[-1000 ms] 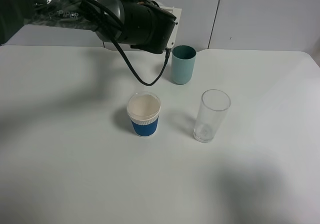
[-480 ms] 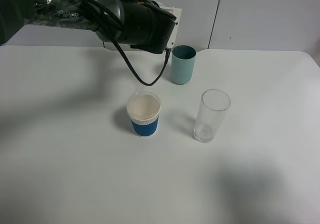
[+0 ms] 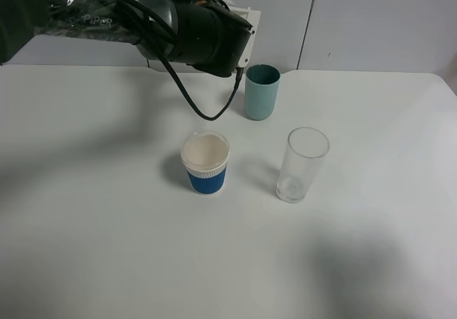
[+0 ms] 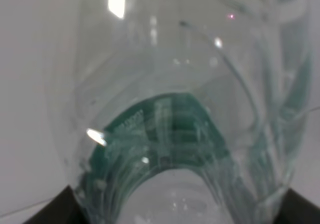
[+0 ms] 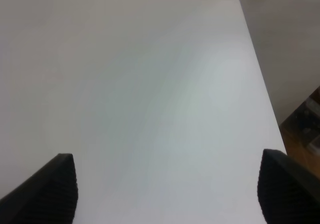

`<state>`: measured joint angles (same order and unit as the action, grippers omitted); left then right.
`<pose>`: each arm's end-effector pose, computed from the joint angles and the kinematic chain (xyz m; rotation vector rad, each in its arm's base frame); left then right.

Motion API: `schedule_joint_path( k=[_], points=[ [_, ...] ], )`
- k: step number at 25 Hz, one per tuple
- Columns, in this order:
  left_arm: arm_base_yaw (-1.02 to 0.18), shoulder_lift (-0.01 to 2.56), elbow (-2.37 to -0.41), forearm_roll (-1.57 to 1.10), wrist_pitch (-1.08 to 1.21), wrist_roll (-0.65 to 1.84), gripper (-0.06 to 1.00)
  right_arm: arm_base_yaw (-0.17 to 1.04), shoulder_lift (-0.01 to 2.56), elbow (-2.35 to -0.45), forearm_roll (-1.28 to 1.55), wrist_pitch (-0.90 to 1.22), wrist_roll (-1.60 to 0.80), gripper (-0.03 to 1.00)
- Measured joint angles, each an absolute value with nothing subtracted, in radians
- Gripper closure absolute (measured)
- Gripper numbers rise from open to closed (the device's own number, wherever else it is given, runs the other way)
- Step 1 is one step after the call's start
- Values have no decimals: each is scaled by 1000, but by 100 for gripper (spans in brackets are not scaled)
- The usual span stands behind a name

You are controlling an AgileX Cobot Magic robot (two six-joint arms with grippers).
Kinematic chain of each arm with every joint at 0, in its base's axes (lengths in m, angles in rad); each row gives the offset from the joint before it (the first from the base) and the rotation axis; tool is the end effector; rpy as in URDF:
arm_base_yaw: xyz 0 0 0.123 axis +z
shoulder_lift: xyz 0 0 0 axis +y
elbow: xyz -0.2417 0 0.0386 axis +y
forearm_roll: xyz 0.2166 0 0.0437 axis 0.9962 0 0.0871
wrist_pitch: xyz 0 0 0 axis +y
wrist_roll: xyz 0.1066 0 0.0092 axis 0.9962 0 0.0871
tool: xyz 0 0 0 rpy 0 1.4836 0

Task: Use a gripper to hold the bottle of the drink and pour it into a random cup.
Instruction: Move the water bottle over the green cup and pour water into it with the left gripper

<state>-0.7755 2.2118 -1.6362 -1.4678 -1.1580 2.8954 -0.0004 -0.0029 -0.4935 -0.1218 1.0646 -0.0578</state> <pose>0.3708 -0.2270 0.2011 1.2902 1.4867 1.5770 0.0222 -0.0114 0.2535 -0.0532 2.0499 -0.1822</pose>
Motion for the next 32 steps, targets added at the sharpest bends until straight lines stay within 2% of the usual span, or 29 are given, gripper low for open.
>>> schedule_joint_path(
  k=[32],
  points=[
    [-775, 2212, -1636, -1403, -1149, 2896, 44, 0, -3, -494, -122, 1065, -58, 23]
  ],
)
